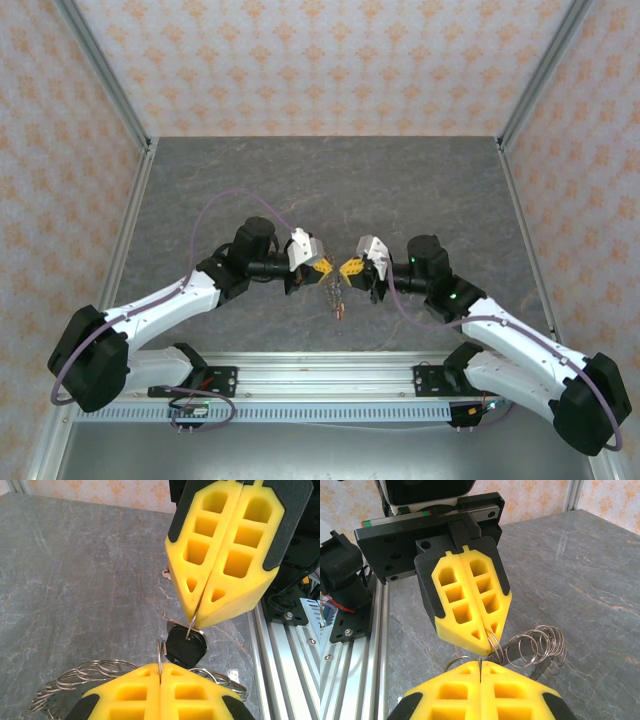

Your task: Put the keys on the keyring

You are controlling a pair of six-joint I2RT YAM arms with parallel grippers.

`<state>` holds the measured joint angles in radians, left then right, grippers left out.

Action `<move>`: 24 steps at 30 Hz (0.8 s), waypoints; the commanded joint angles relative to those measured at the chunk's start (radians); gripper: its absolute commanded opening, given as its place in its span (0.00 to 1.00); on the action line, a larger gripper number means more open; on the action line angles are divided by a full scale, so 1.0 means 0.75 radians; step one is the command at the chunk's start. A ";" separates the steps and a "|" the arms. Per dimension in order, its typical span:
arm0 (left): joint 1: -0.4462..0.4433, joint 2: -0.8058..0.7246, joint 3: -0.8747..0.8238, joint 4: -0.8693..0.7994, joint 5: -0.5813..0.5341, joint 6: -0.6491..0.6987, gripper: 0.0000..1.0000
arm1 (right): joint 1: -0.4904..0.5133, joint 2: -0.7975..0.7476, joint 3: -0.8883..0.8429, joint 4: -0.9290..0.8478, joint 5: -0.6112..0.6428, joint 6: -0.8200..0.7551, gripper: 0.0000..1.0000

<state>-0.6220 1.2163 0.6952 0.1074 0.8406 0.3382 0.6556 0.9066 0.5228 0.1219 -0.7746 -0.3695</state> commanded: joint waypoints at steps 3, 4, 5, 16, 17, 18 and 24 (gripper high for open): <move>-0.011 -0.005 0.062 0.016 0.021 -0.001 0.00 | 0.010 0.027 0.057 0.100 -0.004 0.027 0.00; -0.010 -0.007 0.062 0.017 0.019 -0.002 0.00 | 0.010 0.032 0.058 0.107 -0.001 0.032 0.00; -0.011 -0.007 0.061 0.016 0.017 -0.002 0.00 | 0.011 0.037 0.056 0.113 0.000 0.030 0.00; -0.013 -0.005 0.064 0.004 0.018 0.007 0.00 | 0.029 0.081 0.072 0.152 0.022 0.036 0.00; -0.014 -0.005 0.064 0.005 0.018 0.008 0.00 | 0.030 0.084 0.072 0.159 0.029 0.039 0.00; -0.014 -0.002 0.064 0.004 0.018 0.008 0.00 | 0.032 0.087 0.070 0.166 0.030 0.040 0.00; -0.013 -0.007 0.067 0.000 0.018 0.008 0.00 | 0.034 0.105 0.084 0.135 0.085 0.034 0.00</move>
<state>-0.6220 1.2175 0.7055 0.0967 0.8368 0.3386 0.6739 0.9840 0.5499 0.1879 -0.7395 -0.3439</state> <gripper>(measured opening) 0.040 0.043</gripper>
